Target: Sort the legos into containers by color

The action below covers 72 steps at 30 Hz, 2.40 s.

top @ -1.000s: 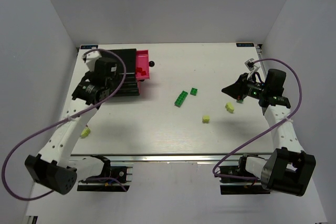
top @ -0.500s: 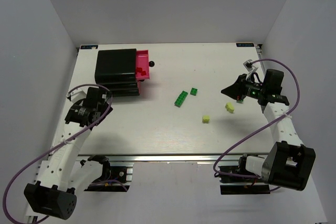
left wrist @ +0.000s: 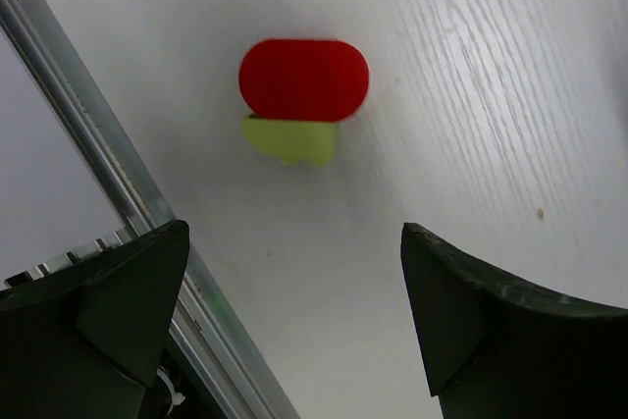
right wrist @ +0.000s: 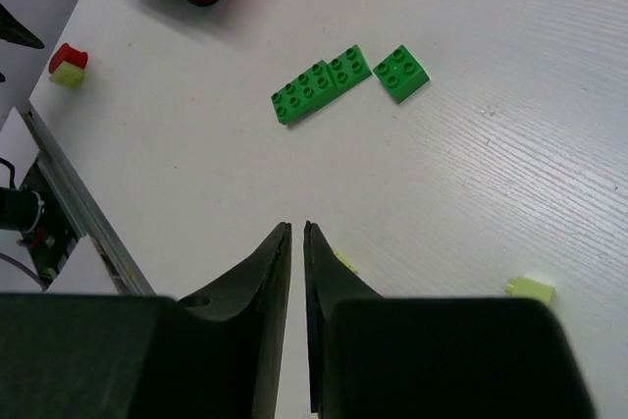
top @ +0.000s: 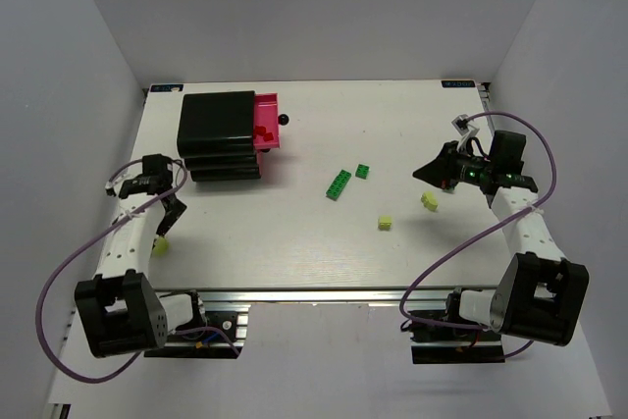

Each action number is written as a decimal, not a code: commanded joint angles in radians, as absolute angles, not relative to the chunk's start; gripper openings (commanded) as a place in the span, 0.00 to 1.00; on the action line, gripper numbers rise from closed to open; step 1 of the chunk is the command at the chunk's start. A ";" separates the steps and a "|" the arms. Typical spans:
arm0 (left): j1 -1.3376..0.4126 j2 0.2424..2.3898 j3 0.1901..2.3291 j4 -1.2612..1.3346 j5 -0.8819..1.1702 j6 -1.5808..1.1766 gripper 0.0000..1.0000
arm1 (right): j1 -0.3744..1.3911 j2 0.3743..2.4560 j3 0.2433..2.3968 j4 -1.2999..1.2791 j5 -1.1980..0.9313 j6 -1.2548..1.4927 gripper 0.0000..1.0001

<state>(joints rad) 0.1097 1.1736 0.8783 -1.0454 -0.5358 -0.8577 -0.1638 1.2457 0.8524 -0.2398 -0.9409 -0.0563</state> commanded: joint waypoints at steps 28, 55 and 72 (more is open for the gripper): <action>0.485 1.480 0.865 -0.762 -0.328 -0.608 0.98 | -0.170 1.312 0.874 -0.276 -0.939 -0.080 0.14; 0.531 1.369 0.808 -0.643 0.039 -0.497 0.21 | -0.160 1.313 0.884 -0.294 -0.992 -0.118 0.12; 0.423 0.928 0.868 -0.756 0.586 -0.502 0.00 | 0.161 1.285 0.963 -0.341 -1.020 -0.198 0.44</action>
